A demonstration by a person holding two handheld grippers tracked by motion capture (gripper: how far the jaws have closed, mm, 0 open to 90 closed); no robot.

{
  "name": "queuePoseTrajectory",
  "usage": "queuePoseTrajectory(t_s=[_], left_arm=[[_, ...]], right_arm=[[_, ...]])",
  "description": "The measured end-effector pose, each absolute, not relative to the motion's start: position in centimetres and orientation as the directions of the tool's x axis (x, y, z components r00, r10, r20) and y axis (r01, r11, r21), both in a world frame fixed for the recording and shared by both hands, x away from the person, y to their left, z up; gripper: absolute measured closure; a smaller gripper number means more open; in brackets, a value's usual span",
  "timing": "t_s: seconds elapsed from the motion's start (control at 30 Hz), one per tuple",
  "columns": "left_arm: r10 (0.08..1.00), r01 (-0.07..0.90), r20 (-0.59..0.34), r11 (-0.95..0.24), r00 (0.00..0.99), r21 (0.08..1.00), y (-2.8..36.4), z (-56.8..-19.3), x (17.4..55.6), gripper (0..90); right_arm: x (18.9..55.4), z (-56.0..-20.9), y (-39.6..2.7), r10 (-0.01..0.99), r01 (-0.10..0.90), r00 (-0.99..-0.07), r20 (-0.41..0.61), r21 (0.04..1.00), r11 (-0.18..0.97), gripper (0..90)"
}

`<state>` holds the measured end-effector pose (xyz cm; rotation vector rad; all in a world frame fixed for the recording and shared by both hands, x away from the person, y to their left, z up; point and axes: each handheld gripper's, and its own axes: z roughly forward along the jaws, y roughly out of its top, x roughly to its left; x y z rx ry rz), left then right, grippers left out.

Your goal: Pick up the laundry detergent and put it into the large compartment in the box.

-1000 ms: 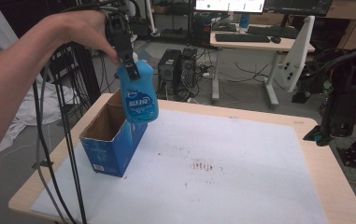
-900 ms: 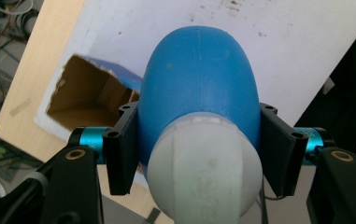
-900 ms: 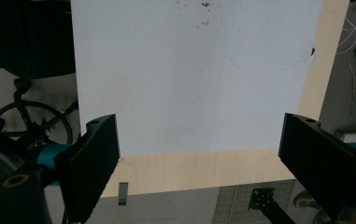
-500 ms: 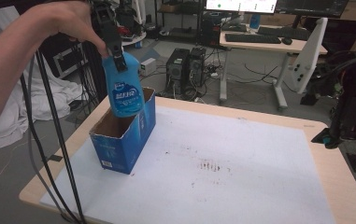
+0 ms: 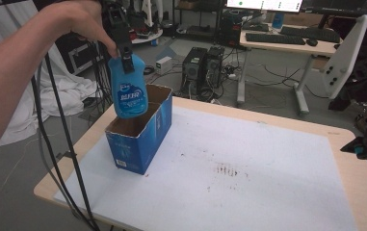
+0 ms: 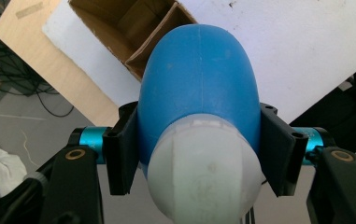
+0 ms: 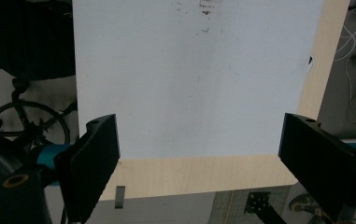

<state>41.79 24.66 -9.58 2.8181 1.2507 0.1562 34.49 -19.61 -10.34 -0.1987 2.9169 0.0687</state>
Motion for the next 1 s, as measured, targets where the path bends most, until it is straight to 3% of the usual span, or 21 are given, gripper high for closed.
queuePoseTrajectory(t_s=[0.67, 1.0], left_arm=[[0.751, 0.748, 0.044, -0.66, 0.659, 0.074, 25.0, -13.9, 43.1, 38.4], [0.764, 0.761, 0.028, -0.644, 0.644, 0.082, 25.4, -17.9, 43.2, 38.3]], right_arm=[[34.3, -10.4, -19.6, -0.129, -0.139, -0.966, -0.223, 0.026, 0.99, 11.7], [34.0, -10.4, -19.5, -0.134, -0.143, -0.964, -0.228, 0.023, 0.989, 11.7]])
